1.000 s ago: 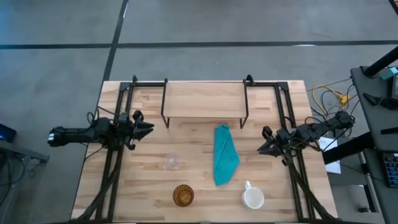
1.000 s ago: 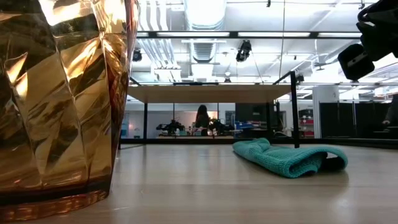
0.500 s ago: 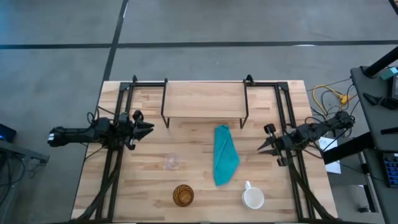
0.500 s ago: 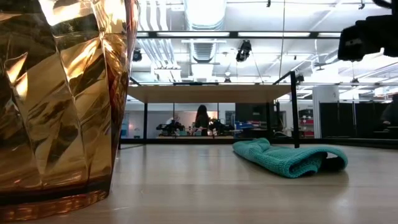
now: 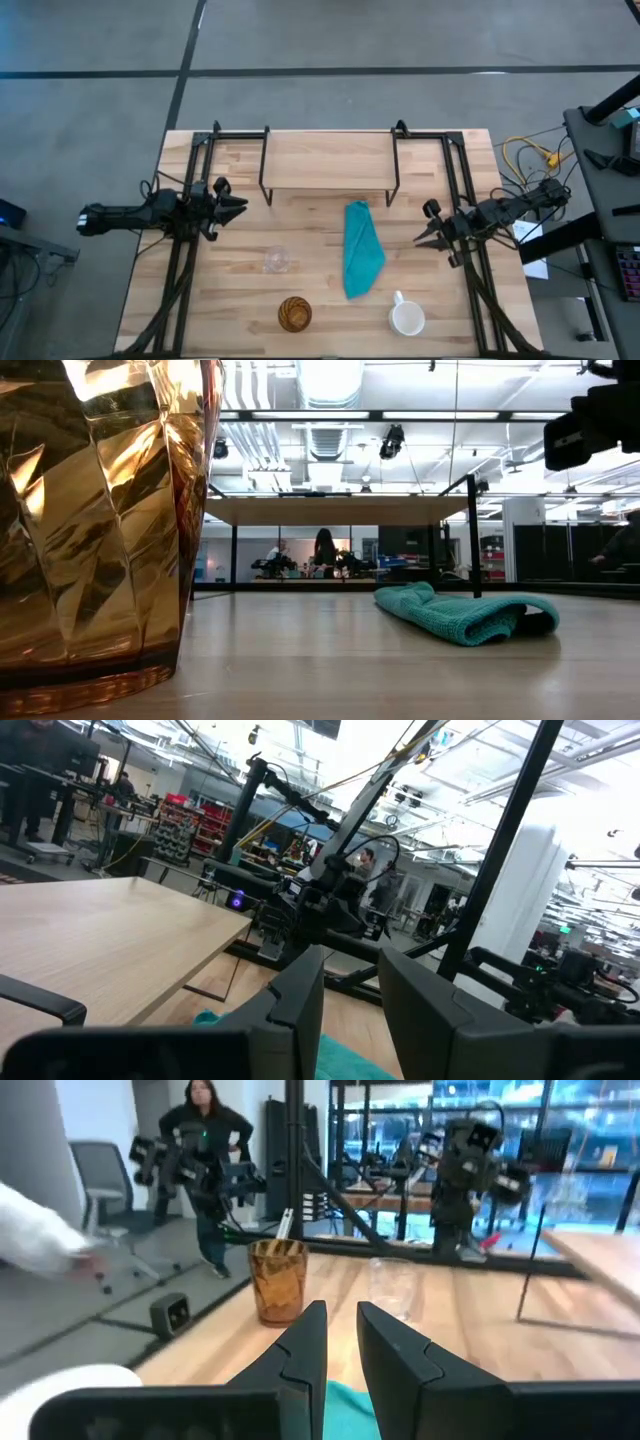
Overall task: Stack small to large cups/mugs on shelf
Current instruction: Put the brown glass on the shelf
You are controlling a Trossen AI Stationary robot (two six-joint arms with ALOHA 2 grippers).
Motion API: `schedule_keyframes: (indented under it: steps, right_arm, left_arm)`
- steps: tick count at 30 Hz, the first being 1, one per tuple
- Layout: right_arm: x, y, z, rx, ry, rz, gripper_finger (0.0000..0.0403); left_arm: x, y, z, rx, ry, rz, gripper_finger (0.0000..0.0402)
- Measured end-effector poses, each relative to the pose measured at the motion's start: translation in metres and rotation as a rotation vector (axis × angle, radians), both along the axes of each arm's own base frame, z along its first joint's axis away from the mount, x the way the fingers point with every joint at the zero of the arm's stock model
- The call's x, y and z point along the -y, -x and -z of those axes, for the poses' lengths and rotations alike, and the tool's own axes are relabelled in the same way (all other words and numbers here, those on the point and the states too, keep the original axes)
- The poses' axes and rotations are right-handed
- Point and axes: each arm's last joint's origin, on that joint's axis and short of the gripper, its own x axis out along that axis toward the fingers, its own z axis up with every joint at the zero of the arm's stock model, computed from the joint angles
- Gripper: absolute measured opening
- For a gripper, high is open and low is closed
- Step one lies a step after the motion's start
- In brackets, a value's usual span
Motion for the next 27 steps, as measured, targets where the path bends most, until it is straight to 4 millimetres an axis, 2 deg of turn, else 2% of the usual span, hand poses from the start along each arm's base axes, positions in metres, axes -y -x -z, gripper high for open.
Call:
schedule_keyframes:
  steps: [5,9,21,24,27]
  right_arm:
    - [0.001,-0.001,-0.001,-0.014,-0.063,0.030,0.0054]
    - [0.002,-0.001,-0.001,-0.049,-0.194,0.068,0.0054]
    - [0.004,-0.002,-0.005,-0.067,-0.418,0.124,0.0054]
    - [0.004,-0.003,-0.006,-0.059,-0.431,0.123,0.0054]
    - [0.003,-0.004,-0.016,0.023,-0.471,0.105,0.0054]
  left_arm:
    - [0.000,0.000,0.000,0.000,0.000,0.000,0.0086]
    - [0.000,0.000,0.000,0.000,0.000,0.000,0.0086]
    - [-0.001,0.000,0.000,-0.001,-0.045,-0.041,0.0086]
    - [-0.001,0.000,0.000,0.003,0.009,-0.024,0.0086]
    - [0.001,0.000,-0.001,-0.004,0.063,0.044,0.0086]
